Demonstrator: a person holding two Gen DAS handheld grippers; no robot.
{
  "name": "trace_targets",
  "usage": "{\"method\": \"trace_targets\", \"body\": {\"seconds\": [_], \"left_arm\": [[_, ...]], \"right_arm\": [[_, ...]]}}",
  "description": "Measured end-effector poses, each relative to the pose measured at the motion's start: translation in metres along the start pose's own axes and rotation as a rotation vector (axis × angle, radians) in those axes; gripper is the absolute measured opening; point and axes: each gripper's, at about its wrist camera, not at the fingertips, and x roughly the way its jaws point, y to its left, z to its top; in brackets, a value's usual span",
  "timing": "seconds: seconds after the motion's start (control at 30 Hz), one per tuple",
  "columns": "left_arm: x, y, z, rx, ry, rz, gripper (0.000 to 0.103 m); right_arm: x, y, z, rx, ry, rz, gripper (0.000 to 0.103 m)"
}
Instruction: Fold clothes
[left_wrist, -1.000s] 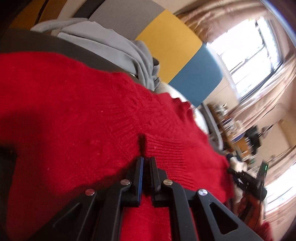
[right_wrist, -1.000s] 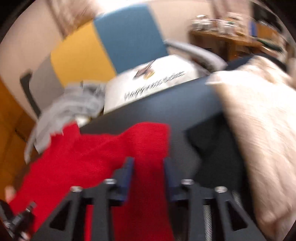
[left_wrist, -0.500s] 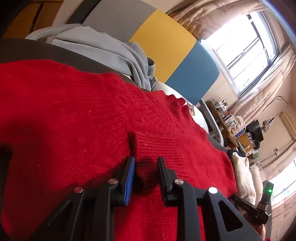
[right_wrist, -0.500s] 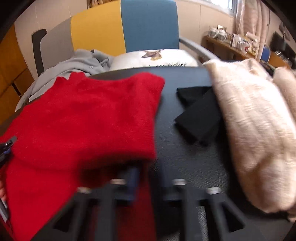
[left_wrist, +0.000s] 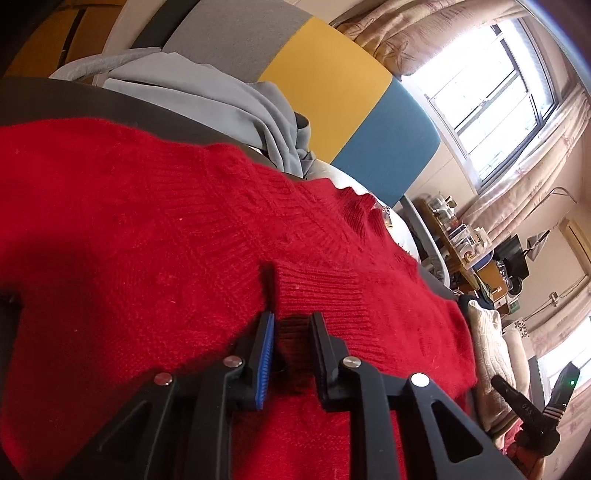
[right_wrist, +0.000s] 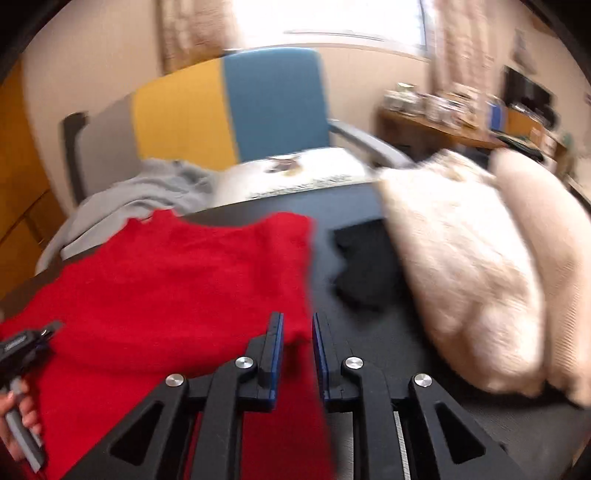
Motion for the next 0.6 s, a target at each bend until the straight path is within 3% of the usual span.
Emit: {"method": "trace_targets", "body": {"seconds": [0.1, 0.3, 0.5, 0.53, 0.57, 0.6], "left_arm": [[0.0, -0.002, 0.001, 0.004, 0.013, 0.0, 0.021], [-0.001, -0.007, 0.003, -0.017, 0.043, 0.0, 0.026], [0.002, -0.004, 0.006, -0.119, 0.096, -0.049, 0.03], [0.002, -0.002, 0.006, -0.127, 0.094, -0.053, 0.027], [0.002, -0.001, 0.006, -0.134, 0.093, -0.058, 0.013], [0.003, -0.001, 0.008, -0.131, 0.099, -0.053, 0.009]], "right_arm": [[0.037, 0.011, -0.01, 0.013, 0.088, -0.005, 0.017], [0.045, 0.029, -0.021, -0.059, 0.063, -0.105, 0.016], [0.047, 0.04, -0.021, -0.111, 0.053, -0.165, 0.017], [0.047, 0.038, -0.02, -0.112, 0.052, -0.168, 0.017], [0.047, 0.038, -0.02, -0.113, 0.051, -0.17, 0.017], [0.047, 0.039, -0.02, -0.115, 0.051, -0.172, 0.017]]}}
